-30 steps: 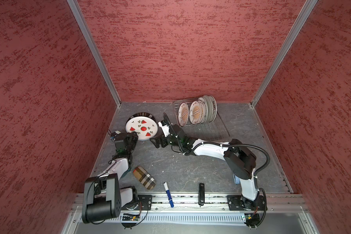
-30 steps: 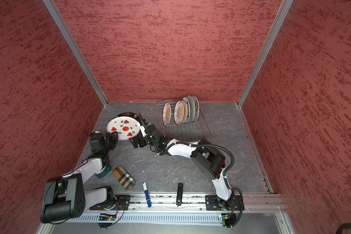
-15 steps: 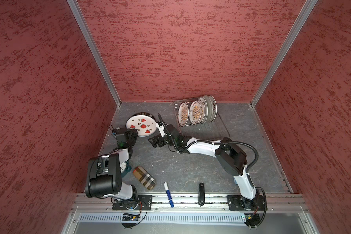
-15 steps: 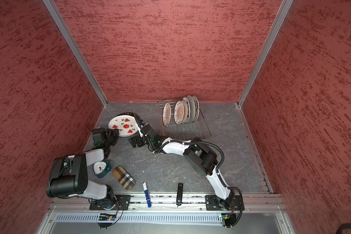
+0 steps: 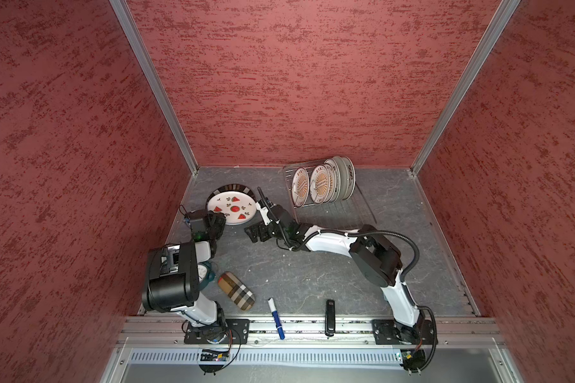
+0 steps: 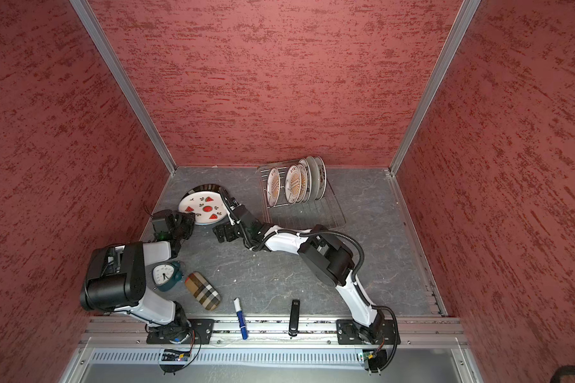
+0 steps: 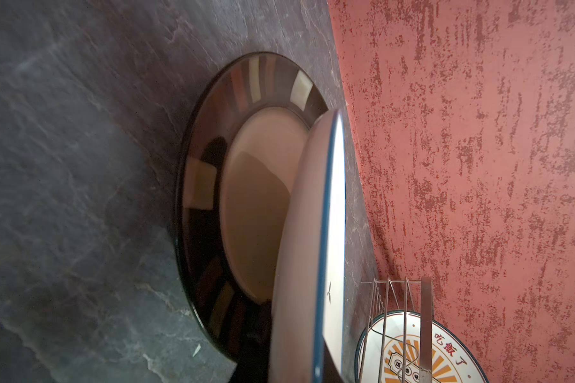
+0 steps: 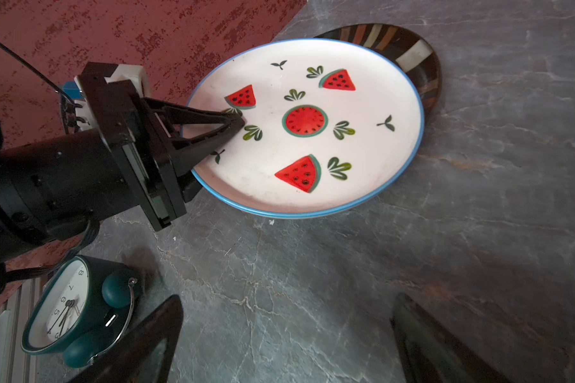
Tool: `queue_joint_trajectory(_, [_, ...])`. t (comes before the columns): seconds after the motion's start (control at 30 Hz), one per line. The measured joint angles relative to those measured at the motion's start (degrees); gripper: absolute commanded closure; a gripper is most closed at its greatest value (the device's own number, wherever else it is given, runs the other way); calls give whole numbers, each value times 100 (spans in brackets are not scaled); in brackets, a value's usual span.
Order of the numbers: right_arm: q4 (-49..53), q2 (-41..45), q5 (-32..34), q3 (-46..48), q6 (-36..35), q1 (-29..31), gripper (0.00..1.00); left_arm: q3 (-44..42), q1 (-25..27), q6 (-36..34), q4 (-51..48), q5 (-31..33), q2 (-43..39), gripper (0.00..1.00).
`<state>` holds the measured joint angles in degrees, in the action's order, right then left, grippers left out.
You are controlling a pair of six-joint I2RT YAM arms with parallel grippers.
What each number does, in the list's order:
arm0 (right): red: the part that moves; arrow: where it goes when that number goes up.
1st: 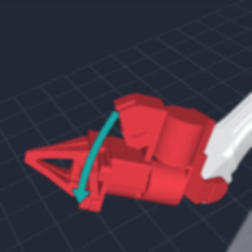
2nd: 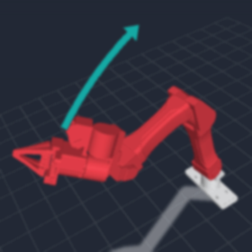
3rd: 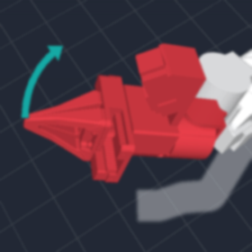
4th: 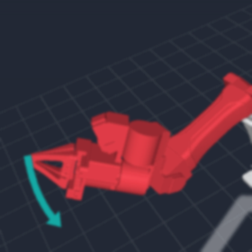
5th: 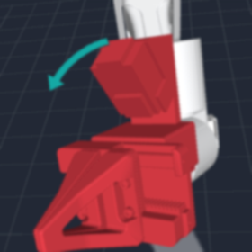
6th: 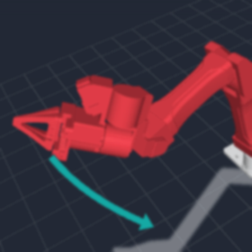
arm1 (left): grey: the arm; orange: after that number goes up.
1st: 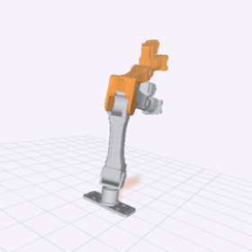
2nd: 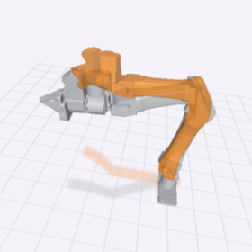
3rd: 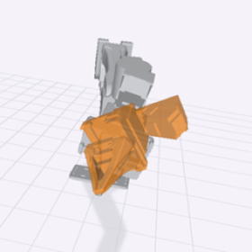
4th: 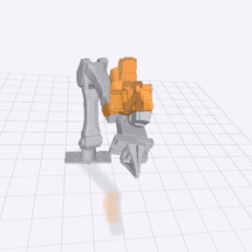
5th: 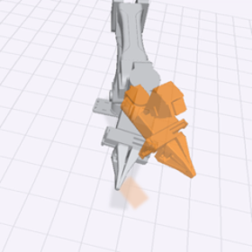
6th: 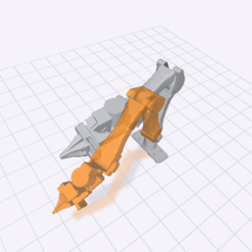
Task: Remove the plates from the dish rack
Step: 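Lower the watermelon plate onto the striped plate with the left gripper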
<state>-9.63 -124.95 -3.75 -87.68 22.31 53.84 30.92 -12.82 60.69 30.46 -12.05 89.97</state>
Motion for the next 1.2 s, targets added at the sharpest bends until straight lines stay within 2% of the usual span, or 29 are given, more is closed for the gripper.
queue_joint_trajectory(0.27, [2,0,0,0,85,-2,1,83,-160,103,190,-153,313,100])
queue_joint_trajectory(0.43, [2,0,0,0,105,-7,1,120,-195,138,321,-205,494,87])
queue_joint_trajectory(0.97, [2,0,0,0,129,-7,1,492,-245,31,39,-267,728,71])
queue_joint_trajectory(1.03, [2,0,0,0,129,-7,1,498,-245,11,-17,-262,728,64])
queue_joint_trajectory(1.1, [2,0,0,0,129,-7,1,505,-245,-26,-55,-243,728,45])
queue_joint_trajectory(1.2, [2,0,0,0,129,-7,1,518,-234,-22,-79,-151,713,41])
